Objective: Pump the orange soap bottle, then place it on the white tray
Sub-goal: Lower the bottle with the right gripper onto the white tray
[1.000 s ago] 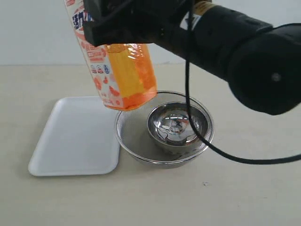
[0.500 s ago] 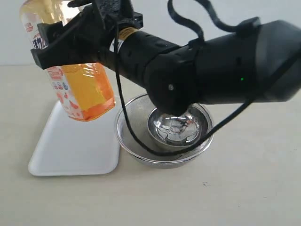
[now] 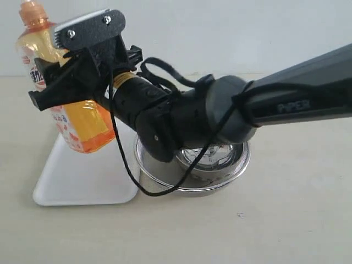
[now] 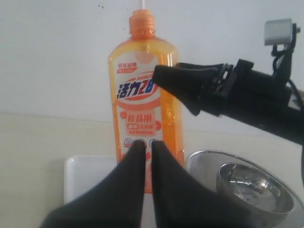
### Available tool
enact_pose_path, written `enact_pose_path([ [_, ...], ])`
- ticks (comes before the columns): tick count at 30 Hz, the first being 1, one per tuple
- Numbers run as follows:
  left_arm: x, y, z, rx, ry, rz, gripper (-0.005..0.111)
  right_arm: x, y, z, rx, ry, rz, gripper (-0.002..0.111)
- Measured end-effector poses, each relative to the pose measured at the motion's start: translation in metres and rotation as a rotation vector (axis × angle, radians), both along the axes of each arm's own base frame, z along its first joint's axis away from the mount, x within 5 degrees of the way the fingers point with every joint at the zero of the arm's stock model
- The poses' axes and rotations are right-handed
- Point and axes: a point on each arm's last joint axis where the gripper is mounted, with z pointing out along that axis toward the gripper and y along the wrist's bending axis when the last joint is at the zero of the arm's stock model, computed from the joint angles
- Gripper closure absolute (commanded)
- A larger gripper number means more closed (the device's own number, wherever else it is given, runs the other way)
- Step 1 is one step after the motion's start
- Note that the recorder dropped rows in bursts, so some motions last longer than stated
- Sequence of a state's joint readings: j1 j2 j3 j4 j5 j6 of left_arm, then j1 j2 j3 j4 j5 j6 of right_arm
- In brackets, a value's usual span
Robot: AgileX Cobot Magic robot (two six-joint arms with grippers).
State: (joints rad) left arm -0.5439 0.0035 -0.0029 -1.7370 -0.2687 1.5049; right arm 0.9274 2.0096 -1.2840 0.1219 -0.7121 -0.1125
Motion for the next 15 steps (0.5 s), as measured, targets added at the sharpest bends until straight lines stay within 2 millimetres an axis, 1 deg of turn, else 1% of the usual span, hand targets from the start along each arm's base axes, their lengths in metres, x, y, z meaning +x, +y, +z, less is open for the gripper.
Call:
enact_pose_path([
  [4, 0.000, 0.000, 0.000, 0.000, 0.000, 0.000, 0.102, 0.004, 0.005, -0.024, -0.008, 0.004, -0.001, 0.108],
  [8, 0.000, 0.000, 0.000, 0.000, 0.000, 0.000, 0.102, 0.006, 0.007, -0.040, -0.015, 0.006, -0.001, 0.108],
  [13, 0.000, 0.000, 0.000, 0.000, 0.000, 0.000, 0.102, 0.006, 0.010, -0.053, -0.087, 0.065, 0.007, 0.108],
  [15, 0.000, 0.000, 0.000, 0.000, 0.000, 0.000, 0.102, 0.007, 0.010, -0.050, -0.062, 0.044, 0.006, 0.108],
])
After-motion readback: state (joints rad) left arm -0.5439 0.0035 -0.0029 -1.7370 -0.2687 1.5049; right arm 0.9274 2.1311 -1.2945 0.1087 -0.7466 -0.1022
